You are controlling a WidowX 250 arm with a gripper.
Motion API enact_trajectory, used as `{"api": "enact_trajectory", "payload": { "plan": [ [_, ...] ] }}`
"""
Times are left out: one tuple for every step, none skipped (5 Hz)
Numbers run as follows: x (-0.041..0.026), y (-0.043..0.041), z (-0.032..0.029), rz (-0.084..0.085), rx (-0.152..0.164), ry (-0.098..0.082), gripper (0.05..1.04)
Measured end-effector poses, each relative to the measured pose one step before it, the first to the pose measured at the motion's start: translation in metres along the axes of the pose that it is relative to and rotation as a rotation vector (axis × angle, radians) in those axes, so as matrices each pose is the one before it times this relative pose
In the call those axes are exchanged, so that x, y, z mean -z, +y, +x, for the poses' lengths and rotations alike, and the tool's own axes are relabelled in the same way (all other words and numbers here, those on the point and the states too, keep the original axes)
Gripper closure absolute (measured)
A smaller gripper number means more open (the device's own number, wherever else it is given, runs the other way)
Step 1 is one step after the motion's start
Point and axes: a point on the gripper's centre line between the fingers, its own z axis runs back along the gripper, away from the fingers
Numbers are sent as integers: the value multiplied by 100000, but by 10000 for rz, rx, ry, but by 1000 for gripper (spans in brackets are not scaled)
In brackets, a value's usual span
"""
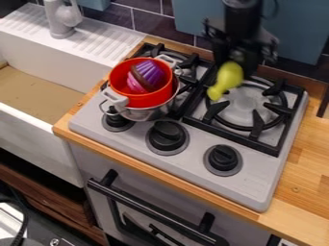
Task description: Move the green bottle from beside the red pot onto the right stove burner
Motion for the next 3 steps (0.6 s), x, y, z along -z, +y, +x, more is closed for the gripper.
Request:
{"api": "enact_trajectory", "payload": {
  "plan": [
    [848, -1240, -613, 284, 169, -161, 488],
    [-13, -274, 456, 217, -159, -340, 488],
    [644, 325, 52, 437, -452, -35, 488]
  ]
}}
